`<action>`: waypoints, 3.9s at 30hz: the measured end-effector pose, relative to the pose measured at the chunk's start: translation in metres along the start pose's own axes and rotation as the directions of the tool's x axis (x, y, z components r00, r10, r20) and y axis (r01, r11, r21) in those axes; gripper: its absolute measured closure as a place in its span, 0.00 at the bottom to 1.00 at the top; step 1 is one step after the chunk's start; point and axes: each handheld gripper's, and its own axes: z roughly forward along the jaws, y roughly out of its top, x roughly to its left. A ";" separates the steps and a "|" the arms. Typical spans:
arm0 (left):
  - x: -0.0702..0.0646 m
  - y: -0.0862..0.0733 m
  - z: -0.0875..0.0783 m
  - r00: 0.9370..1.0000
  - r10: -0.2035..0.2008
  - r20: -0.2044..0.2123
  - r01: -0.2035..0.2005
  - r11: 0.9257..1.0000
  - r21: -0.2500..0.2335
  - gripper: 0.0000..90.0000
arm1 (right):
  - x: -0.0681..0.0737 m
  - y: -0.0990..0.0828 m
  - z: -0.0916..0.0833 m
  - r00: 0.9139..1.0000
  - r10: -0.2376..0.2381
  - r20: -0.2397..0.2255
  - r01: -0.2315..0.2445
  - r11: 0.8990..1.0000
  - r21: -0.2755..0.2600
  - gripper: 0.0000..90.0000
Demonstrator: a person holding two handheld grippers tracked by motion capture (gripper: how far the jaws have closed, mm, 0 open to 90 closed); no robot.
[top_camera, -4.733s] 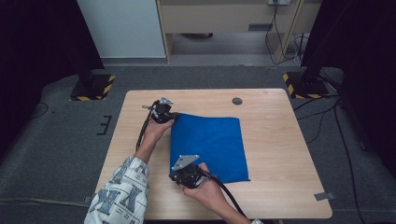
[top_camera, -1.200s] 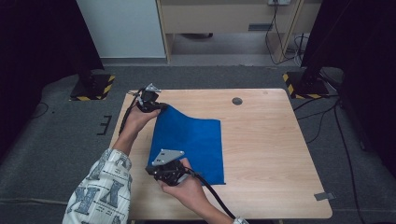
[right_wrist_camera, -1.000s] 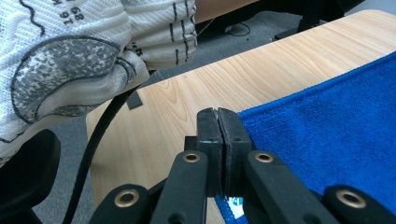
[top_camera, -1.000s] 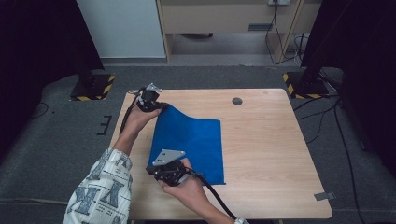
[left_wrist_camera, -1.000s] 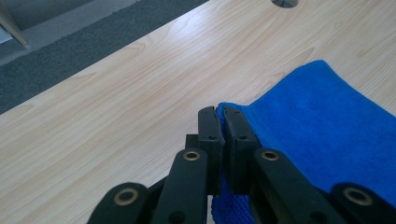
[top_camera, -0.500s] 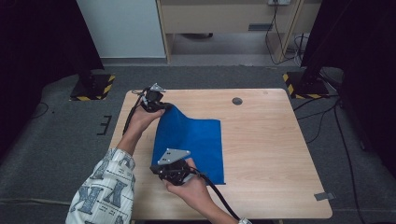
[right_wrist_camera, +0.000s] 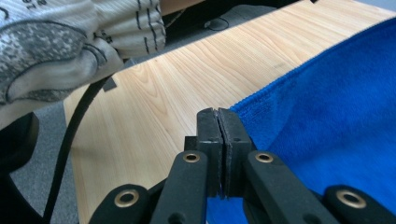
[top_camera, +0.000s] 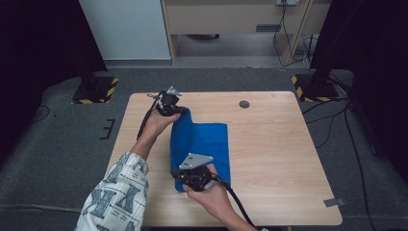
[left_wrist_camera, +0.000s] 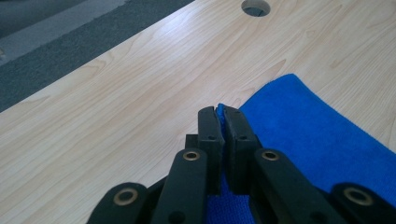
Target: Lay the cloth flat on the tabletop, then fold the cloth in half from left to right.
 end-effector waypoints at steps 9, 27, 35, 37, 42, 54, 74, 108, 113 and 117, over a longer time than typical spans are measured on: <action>-0.009 0.010 0.010 1.000 0.005 0.008 -0.005 1.000 0.010 0.96 | -0.012 -0.011 -0.014 1.000 0.025 0.020 -0.025 1.000 0.019 0.99; -0.027 0.011 0.032 0.999 0.013 0.039 -0.014 0.999 0.031 0.96 | -0.017 -0.028 -0.031 0.998 0.038 0.043 -0.039 0.999 0.021 0.99; -0.032 0.014 0.034 0.999 0.011 0.047 -0.012 1.000 0.024 0.96 | -0.023 -0.034 -0.038 0.997 0.054 0.060 -0.055 0.998 0.017 0.99; -0.035 0.015 0.035 0.999 0.022 0.049 -0.024 0.999 0.027 0.96 | -0.024 -0.036 -0.041 0.996 0.056 0.063 -0.057 0.998 0.017 0.99; -0.041 0.017 0.040 0.999 0.021 0.049 -0.023 0.999 0.028 0.96 | -0.025 -0.045 -0.047 0.995 0.064 0.075 -0.066 0.997 0.026 0.98; -0.044 0.019 0.045 0.998 0.012 0.055 -0.013 0.999 0.030 0.96 | -0.039 -0.055 -0.058 0.990 0.094 0.102 -0.098 0.994 0.039 0.98; -0.058 0.022 0.061 0.998 -0.005 0.070 0.004 1.000 0.016 0.96 | -0.048 -0.076 -0.069 0.983 0.121 0.136 -0.130 0.990 0.057 0.98; -0.077 0.026 0.102 0.993 -0.054 0.107 0.050 0.998 0.043 0.94 | -0.056 -0.104 -0.076 0.971 0.174 0.161 -0.196 0.972 0.128 0.98; -0.079 0.024 0.105 0.992 -0.063 0.112 0.058 0.997 0.047 0.94 | -0.054 -0.104 -0.078 0.971 0.186 0.148 -0.205 0.971 0.123 0.98; -0.079 0.025 0.104 0.991 -0.066 0.114 0.061 0.997 0.041 0.94 | -0.051 -0.100 -0.084 0.972 0.191 0.140 -0.206 0.973 0.104 0.98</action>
